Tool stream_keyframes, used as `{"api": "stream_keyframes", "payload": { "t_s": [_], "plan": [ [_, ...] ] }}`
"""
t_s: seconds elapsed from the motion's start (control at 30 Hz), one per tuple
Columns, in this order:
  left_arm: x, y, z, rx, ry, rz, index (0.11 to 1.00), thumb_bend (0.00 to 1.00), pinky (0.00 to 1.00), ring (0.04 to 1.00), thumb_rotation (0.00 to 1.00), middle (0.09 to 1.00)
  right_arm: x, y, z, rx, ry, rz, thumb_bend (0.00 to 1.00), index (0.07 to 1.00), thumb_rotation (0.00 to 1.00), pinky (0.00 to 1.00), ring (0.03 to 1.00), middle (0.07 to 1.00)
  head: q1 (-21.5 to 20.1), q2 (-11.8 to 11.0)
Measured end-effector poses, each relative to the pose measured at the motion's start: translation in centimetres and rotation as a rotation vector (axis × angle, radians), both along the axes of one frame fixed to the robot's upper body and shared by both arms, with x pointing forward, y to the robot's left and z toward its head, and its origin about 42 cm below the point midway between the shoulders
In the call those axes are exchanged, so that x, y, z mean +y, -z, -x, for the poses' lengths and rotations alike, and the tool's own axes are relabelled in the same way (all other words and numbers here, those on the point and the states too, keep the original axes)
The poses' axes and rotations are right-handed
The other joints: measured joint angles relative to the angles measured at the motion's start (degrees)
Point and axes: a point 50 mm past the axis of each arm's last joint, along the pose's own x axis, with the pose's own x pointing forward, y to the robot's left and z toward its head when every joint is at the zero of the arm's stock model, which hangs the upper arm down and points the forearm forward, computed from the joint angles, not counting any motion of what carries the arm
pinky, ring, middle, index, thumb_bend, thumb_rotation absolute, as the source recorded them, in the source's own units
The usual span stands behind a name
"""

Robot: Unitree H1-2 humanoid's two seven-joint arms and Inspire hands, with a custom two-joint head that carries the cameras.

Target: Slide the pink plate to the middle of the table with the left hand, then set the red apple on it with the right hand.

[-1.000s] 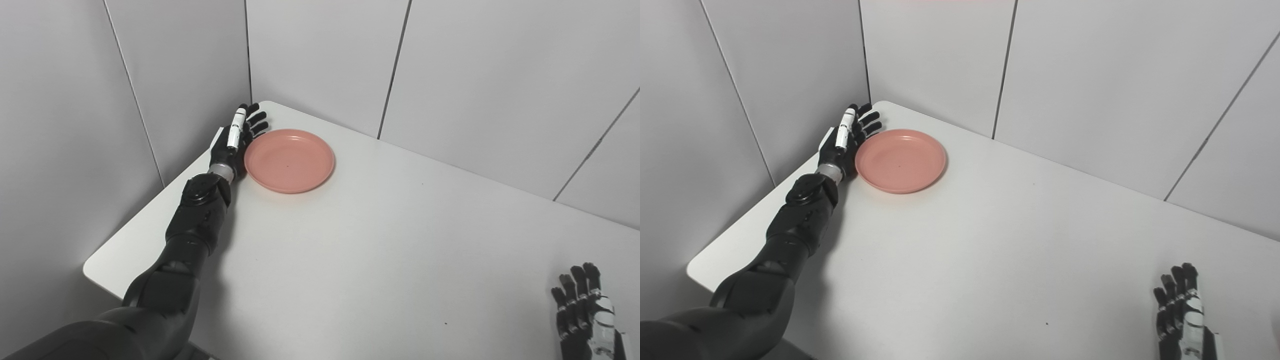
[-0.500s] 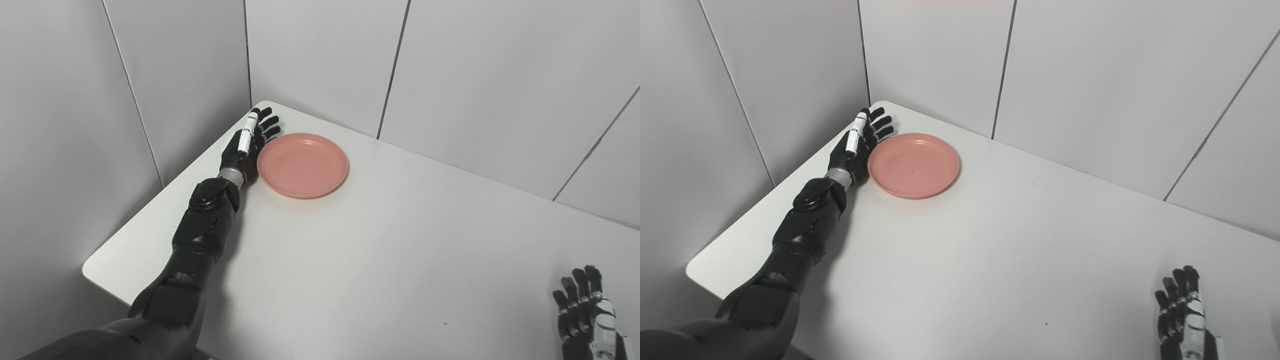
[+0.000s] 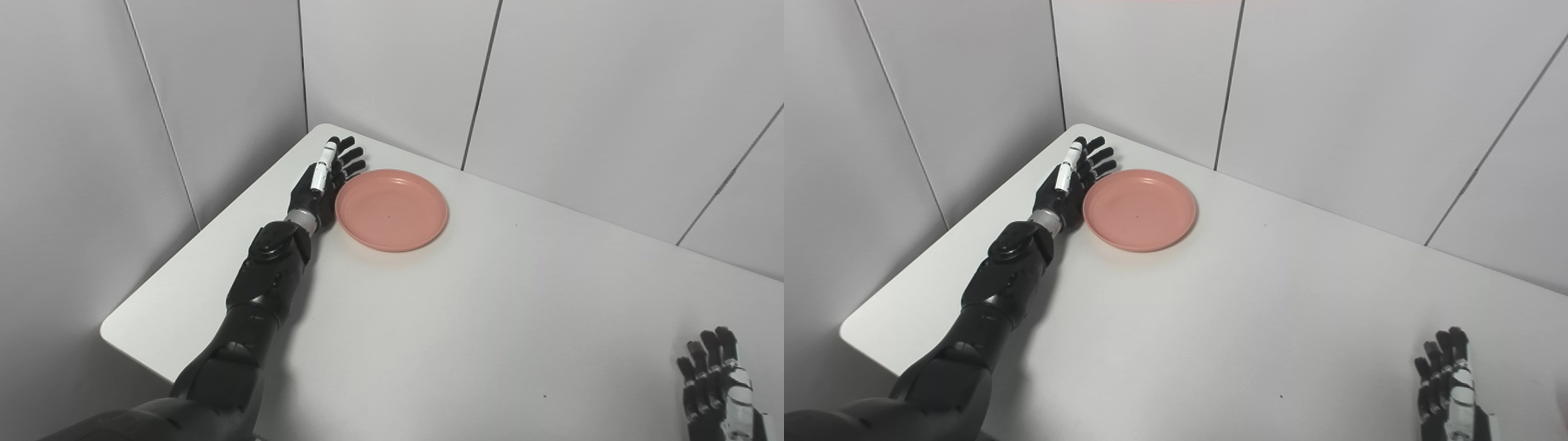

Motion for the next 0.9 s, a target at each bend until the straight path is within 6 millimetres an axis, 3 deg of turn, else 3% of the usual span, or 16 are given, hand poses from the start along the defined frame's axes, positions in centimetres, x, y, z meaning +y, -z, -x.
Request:
{"api": "stream_keyframes", "payload": {
  "t_s": [0.9],
  "plan": [
    [-5.0, 0.8, 0.3, -0.014, 0.133, 0.007, 0.896, 0.35, 0.91, 0.908, 1.0, 0.908, 0.3, 0.1, -0.1, 0.003, 0.011, 0.012, 0.21, 1.0, 1.0, 1.0, 0.992, 1.0, -2.64, 1.93]
  ]
}}
